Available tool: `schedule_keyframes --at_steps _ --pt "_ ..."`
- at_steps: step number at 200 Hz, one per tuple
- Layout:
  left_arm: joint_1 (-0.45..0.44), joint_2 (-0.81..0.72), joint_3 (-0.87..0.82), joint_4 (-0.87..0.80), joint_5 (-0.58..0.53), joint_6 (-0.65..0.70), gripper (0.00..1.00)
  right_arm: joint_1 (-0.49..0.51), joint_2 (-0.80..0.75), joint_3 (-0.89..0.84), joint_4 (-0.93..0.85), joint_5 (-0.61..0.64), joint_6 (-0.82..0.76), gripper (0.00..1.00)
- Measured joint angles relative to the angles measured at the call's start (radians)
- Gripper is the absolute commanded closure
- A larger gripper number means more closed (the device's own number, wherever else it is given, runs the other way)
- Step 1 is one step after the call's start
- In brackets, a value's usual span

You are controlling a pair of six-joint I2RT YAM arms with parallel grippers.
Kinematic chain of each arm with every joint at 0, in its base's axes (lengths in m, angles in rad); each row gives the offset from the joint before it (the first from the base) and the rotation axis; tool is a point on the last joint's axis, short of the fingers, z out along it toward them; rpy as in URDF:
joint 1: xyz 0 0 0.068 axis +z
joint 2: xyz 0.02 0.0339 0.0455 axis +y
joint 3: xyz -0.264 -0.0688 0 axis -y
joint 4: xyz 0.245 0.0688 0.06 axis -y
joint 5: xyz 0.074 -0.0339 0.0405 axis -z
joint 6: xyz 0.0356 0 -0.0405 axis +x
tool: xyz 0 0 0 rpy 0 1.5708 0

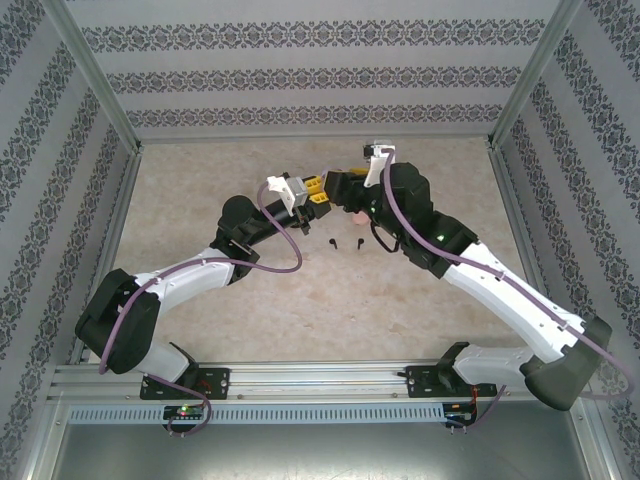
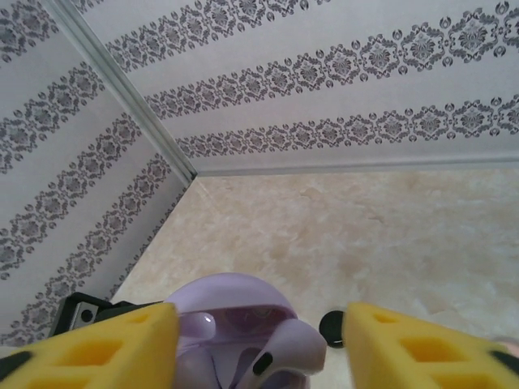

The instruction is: Insert wireless bluetooth earbuds into charging case

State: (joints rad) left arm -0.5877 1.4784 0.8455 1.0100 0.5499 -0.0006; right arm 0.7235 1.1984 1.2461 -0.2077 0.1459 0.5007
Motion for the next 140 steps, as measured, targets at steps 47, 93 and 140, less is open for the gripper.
schedule_keyframes --at_steps 47,93,140 --pt "0.000 0.000 0.002 0.003 0.000 0.000 1.00 -0.101 -0.098 0.048 -0.036 -0.055 0.050 0.30" --pt "0.000 0.000 0.002 0.003 0.000 0.000 1.00 -0.201 -0.074 0.097 -0.079 -0.148 0.106 0.37" --pt "0.000 0.000 0.002 0.003 0.000 0.000 1.00 -0.205 -0.035 0.019 -0.098 -0.209 0.193 0.75"
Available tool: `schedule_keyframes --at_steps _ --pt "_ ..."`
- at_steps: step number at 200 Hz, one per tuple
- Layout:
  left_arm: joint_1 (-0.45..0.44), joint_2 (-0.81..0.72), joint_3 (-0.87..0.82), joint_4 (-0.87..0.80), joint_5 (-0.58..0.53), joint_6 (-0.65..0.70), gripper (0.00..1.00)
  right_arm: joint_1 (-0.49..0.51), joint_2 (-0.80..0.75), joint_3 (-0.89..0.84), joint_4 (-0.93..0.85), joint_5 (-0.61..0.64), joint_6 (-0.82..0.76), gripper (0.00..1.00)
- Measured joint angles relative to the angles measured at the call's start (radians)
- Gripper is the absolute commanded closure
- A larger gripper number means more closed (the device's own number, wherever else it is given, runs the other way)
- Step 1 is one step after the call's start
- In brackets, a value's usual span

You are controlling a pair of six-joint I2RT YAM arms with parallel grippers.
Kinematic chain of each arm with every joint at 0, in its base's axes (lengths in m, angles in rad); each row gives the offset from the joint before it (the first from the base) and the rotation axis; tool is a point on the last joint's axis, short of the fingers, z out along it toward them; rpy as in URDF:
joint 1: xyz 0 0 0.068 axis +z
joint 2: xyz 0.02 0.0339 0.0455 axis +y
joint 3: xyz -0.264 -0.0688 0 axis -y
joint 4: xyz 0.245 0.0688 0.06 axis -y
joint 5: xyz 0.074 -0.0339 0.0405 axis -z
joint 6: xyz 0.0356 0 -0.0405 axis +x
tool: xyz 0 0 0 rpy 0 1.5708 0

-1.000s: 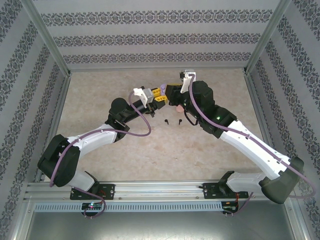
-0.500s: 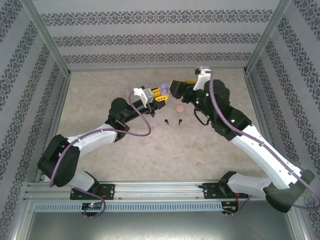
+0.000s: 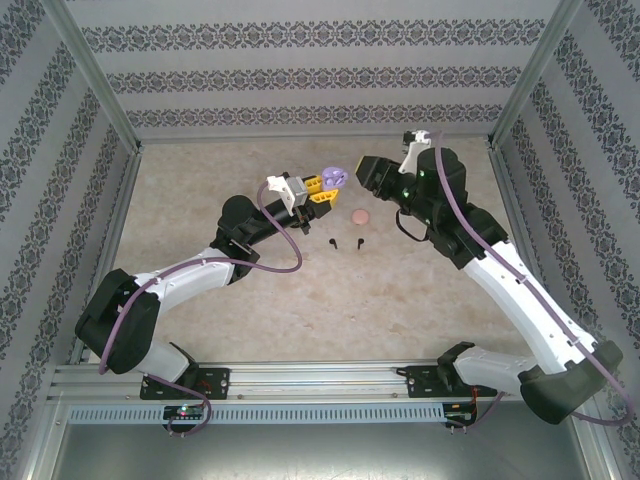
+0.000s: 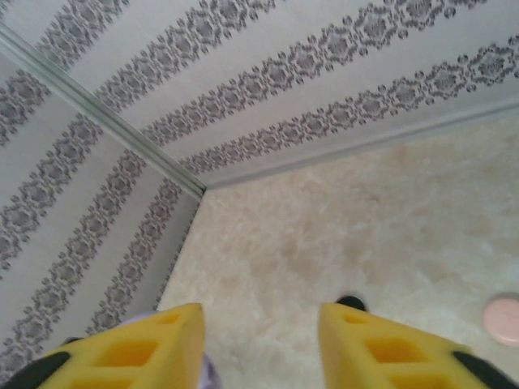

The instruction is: Insert wireless bluetooth earbuds into charging case

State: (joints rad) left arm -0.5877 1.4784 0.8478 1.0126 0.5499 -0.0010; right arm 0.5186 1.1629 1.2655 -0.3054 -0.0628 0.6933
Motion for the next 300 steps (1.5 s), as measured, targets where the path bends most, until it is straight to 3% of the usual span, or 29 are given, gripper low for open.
schedule_keyframes --at_steps 48,192,300 --pt "0.000 0.000 0.000 0.000 0.000 0.000 1.00 0.000 0.003 -0.046 0.002 -0.010 0.042 0.86" --pt "0.000 0.000 0.000 0.012 0.000 0.000 1.00 0.040 0.075 -0.005 0.012 -0.050 0.021 0.88" --pt "0.000 0.000 0.000 0.033 0.000 -0.004 1.00 0.095 0.068 0.036 -0.034 0.043 -0.075 0.89"
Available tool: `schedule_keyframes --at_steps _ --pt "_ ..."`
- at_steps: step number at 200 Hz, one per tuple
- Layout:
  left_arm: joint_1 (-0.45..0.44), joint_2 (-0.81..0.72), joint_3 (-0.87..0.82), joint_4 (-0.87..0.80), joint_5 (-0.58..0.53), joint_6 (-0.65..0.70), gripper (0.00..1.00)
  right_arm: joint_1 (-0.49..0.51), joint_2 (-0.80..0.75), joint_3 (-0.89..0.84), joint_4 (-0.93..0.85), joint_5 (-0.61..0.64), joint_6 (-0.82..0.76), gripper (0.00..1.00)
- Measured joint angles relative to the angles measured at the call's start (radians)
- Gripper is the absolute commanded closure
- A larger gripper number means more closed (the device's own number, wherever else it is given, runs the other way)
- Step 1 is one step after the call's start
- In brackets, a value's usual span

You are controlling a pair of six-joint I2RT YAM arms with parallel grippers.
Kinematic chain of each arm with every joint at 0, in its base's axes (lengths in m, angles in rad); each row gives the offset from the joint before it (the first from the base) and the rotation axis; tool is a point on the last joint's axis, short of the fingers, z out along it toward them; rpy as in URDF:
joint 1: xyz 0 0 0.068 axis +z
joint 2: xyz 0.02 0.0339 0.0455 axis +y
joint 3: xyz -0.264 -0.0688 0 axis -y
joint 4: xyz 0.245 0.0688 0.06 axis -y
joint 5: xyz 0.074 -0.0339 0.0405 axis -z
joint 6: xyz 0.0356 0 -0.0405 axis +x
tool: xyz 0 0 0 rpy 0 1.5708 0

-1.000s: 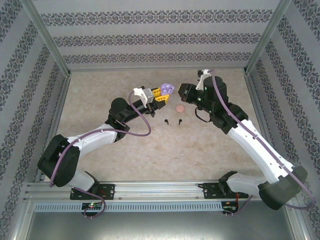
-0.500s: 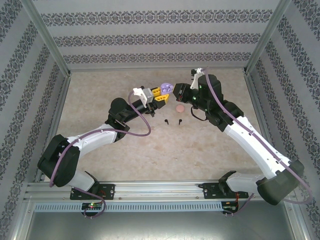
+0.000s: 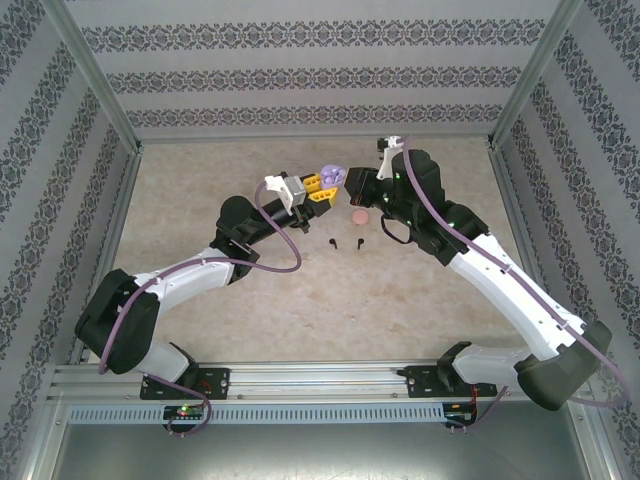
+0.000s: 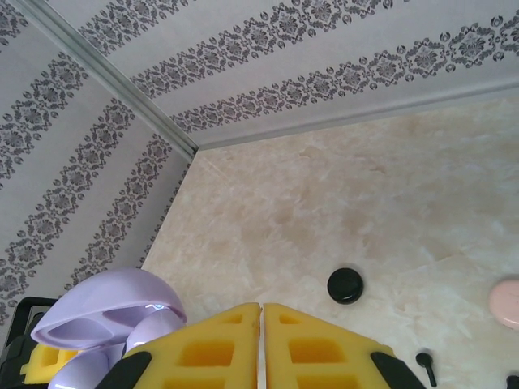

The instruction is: Insert wireless bluetooth earbuds into charging case

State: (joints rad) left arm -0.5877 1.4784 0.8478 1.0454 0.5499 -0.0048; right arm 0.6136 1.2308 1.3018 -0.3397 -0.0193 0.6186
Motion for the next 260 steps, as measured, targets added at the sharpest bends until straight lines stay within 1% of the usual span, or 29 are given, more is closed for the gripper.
schedule_keyframes --at_steps 52,75,102,134,183,260 --pt "0.000 0.000 0.000 0.000 0.000 0.000 1.00 0.028 -0.021 0.008 -0.017 0.031 -0.050 0.90" --pt "0.000 0.000 0.000 0.000 0.000 0.000 1.00 0.030 -0.049 0.008 -0.026 0.043 -0.058 0.92" --pt "0.000 0.000 0.000 0.000 0.000 0.000 1.00 0.006 -0.076 0.007 -0.024 0.053 -0.058 0.92" --pt "0.000 0.000 0.000 -0.001 0.001 0.001 1.00 -0.019 -0.067 0.007 -0.023 0.055 -0.057 0.92" --pt "0.000 0.000 0.000 -0.002 0.014 0.000 1.00 -0.063 -0.017 0.005 -0.008 0.015 -0.039 0.93" --pt "0.000 0.000 0.000 -0.002 0.023 0.000 1.00 -0.062 0.015 0.004 0.037 -0.049 -0.019 0.93"
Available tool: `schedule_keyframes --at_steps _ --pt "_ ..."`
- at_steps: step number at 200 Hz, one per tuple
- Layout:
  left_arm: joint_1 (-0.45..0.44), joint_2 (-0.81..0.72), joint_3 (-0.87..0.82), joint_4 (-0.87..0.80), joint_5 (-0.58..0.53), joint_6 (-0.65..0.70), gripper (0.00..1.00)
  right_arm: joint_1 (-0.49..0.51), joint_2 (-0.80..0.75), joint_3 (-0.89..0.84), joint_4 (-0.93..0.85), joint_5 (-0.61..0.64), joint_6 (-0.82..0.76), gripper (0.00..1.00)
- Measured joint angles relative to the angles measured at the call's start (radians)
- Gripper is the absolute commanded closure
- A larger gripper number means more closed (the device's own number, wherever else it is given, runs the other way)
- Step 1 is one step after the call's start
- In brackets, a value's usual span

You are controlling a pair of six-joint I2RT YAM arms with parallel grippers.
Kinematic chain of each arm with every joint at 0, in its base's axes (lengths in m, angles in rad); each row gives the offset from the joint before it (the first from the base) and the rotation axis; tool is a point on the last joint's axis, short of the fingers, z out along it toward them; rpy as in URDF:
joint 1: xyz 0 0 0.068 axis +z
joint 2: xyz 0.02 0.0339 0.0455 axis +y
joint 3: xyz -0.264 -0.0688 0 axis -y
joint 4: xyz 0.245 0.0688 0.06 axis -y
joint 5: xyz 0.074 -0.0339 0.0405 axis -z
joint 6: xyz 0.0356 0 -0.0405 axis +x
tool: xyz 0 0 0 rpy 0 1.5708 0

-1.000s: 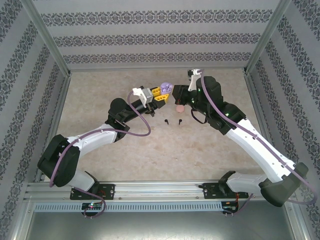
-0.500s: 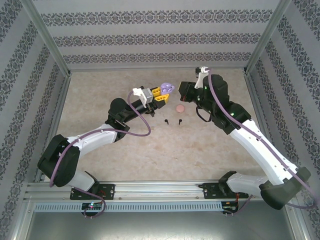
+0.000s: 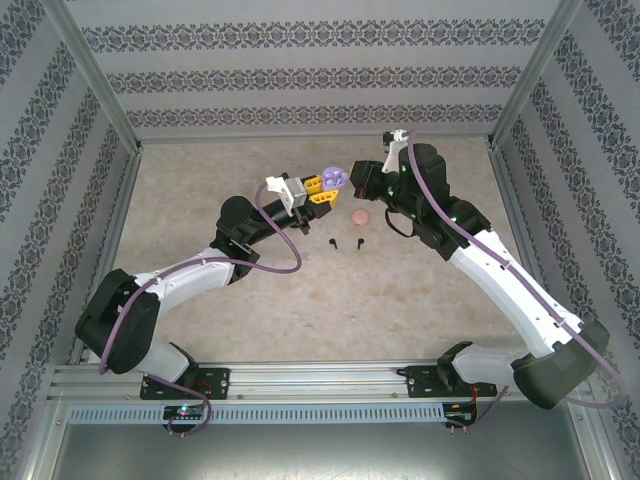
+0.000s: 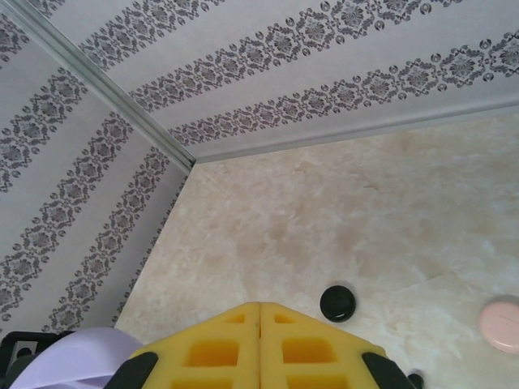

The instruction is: Insert wireless bluetooth earbuds into charging case

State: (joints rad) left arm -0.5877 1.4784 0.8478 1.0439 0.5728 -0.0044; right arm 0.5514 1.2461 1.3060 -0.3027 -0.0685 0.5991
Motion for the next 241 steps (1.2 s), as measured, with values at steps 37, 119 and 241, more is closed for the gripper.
schedule_keyframes --at_steps 37,119,241 --pt "0.000 0.000 0.000 0.000 0.000 0.000 1.00 0.000 0.000 0.000 0.008 -0.017 0.000 0.94" --pt "0.000 0.000 0.002 0.000 0.000 0.000 1.00 0.003 -0.014 0.000 0.007 -0.041 -0.001 0.95" --pt "0.000 0.041 0.010 -0.059 0.060 0.000 1.00 -0.013 0.255 0.396 -0.161 -0.151 -0.053 0.97"
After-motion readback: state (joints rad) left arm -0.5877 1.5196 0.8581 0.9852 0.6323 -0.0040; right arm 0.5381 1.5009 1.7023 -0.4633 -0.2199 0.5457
